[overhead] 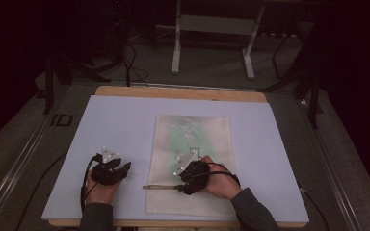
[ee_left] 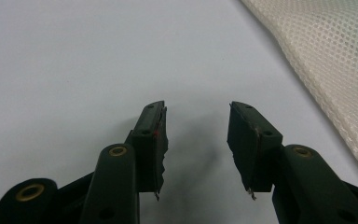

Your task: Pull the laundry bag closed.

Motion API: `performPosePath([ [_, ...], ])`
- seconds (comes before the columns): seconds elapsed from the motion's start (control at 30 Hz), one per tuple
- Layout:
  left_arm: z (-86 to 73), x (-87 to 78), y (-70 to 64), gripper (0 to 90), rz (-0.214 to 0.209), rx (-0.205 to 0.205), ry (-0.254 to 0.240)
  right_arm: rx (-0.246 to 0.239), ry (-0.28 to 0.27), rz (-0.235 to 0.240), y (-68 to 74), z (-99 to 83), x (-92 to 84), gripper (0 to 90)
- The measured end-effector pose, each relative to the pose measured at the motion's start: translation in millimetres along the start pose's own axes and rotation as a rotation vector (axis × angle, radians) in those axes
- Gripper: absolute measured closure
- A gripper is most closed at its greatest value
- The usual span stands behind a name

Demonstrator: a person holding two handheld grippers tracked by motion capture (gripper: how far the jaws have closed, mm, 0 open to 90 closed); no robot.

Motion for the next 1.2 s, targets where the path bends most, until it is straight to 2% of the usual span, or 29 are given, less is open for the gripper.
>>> performPosePath([
  [1.2, 0.1, 1.3, -1.0, 56.1, -0.003, 0.006, 0.005, -0.050, -0.020, 0.039, 17.2, 34.7, 20.8, 53.2],
])
Point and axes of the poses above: each handheld gripper's, and its own axes: x roughly forward along the jaws, z roughly out of its top, y roughly to its left, the point moved 8 cm from there along x, roughly forward along the jaws, and after that the axes turned 15 degrees about -z, right-handed, at the moved point
